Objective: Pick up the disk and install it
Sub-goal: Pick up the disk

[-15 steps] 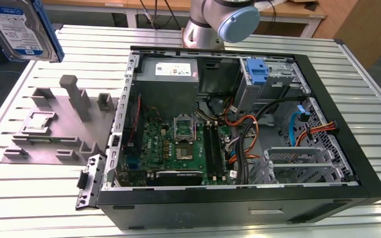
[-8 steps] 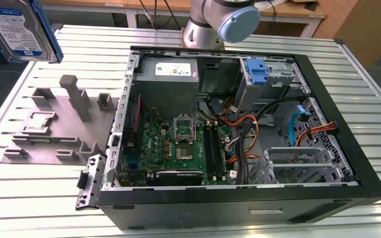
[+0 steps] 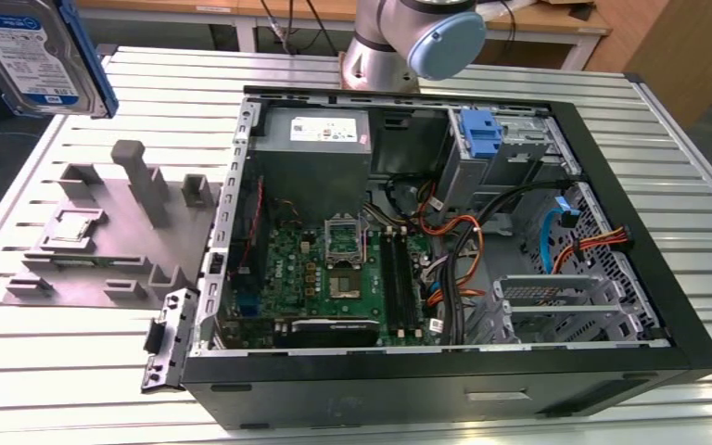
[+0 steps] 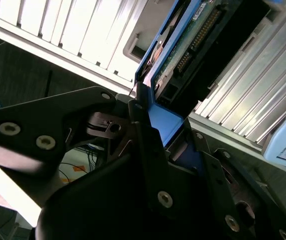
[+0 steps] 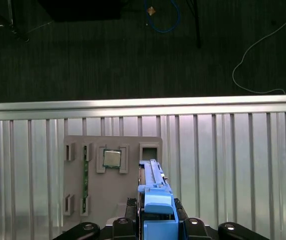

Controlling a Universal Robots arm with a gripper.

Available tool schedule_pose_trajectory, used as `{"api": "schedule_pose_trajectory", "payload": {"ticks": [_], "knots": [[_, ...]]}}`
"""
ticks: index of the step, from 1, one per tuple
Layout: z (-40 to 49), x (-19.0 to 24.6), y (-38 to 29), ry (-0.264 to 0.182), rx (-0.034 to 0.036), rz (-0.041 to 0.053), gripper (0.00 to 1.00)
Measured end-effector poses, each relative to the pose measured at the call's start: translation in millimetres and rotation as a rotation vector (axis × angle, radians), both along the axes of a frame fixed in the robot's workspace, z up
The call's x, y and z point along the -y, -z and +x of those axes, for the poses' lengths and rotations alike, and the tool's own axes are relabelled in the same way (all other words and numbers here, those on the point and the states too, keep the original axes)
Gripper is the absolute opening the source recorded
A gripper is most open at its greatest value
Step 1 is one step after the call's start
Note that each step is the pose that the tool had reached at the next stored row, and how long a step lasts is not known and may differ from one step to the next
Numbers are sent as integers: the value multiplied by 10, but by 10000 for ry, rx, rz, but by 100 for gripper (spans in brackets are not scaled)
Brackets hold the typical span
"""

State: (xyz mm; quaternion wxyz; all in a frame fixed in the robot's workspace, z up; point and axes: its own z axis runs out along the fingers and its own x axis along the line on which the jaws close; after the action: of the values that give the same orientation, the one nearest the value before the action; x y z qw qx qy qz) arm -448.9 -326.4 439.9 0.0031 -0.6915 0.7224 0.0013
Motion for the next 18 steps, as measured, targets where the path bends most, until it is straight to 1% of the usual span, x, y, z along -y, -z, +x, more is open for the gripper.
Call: {"api": "schedule_pose_trajectory", "payload": {"ticks": [5, 7, 14, 15, 18], "knots": [[-1, 1, -12, -1, 1, -6, 36], [0, 0, -62, 0, 0, -37, 36], [-1, 0, -157, -4, 6, -63, 36], [-1, 0, -158, -7, 17, -65, 36], [-7, 1, -158, -9, 138, -64, 36]]}}
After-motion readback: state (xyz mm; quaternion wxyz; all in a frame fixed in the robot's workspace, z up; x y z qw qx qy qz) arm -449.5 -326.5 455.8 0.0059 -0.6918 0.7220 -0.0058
